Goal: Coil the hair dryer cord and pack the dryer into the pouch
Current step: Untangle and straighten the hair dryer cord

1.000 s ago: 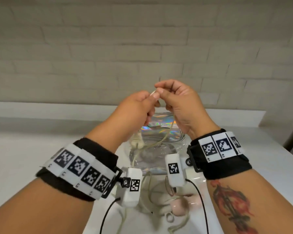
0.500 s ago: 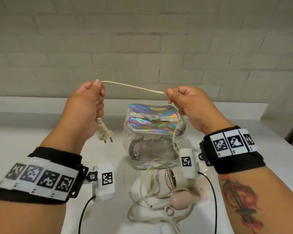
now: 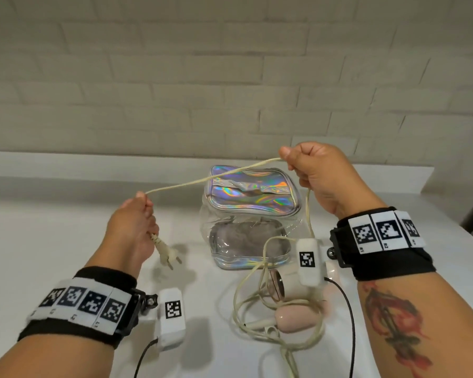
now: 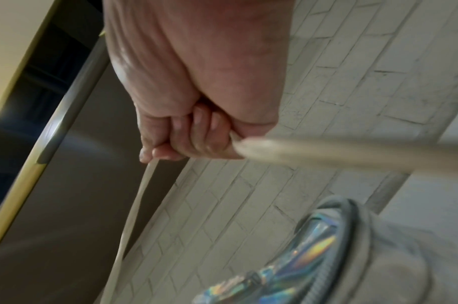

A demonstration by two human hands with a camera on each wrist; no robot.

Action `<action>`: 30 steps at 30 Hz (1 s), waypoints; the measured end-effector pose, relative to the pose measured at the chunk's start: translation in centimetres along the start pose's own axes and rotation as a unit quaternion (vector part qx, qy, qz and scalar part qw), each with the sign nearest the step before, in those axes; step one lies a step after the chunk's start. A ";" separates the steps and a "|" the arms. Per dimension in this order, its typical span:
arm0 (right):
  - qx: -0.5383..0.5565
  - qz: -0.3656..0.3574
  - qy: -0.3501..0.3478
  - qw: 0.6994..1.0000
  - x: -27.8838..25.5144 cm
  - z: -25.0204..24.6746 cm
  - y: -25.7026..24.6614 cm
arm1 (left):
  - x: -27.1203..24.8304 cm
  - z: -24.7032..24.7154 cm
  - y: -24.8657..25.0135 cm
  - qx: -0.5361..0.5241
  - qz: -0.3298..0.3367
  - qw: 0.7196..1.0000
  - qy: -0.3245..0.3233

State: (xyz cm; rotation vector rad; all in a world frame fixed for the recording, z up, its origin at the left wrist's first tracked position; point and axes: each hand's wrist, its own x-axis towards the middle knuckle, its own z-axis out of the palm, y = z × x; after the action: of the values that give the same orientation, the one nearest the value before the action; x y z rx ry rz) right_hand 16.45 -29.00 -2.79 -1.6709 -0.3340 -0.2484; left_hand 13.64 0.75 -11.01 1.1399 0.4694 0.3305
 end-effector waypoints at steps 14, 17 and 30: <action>-0.022 -0.056 -0.087 0.994 -0.3 3.3 -3.7 | -5.9 3.8 4.5 0.285 0.198 0.892 -0.290; -0.082 -0.071 -0.119 0.987 -0.6 4.7 -3.9 | -7.5 6.3 5.6 0.277 0.270 0.862 -0.328; -0.055 -0.021 -0.125 0.990 -0.7 4.2 -2.2 | -5.6 7.5 4.3 0.246 0.383 0.861 -0.226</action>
State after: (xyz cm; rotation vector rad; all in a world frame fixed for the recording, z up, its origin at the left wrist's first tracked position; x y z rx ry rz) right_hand 14.87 -24.68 -1.47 -1.8084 -0.5526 -0.0888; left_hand 12.63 -6.25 -3.45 1.8327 -0.3752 0.6290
